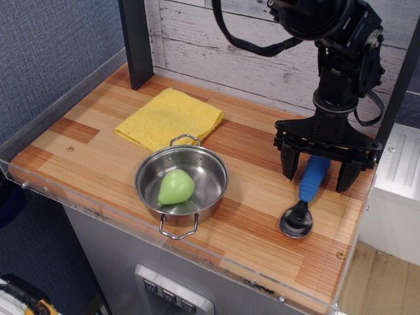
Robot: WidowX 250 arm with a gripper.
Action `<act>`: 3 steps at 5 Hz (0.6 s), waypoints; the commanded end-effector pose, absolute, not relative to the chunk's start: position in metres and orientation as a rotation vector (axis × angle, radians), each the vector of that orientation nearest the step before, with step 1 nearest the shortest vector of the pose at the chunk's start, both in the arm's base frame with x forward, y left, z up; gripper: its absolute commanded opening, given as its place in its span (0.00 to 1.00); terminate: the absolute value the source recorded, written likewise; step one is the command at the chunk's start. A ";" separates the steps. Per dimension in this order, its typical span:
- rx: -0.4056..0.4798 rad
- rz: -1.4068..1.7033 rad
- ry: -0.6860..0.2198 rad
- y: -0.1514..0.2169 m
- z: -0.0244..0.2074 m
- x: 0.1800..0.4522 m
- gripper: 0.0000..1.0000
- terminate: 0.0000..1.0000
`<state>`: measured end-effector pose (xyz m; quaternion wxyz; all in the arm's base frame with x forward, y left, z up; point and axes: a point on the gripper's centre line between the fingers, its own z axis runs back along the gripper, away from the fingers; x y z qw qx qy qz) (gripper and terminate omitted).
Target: Place the blue spoon to the right of the silver pot.
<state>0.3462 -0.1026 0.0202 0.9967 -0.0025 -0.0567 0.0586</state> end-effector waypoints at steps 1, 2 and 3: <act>-0.072 0.109 -0.250 -0.100 0.104 0.350 1.00 0.00; -0.101 0.122 -0.293 -0.094 0.144 0.340 1.00 0.00; -0.113 0.139 -0.331 -0.081 0.168 0.328 1.00 0.00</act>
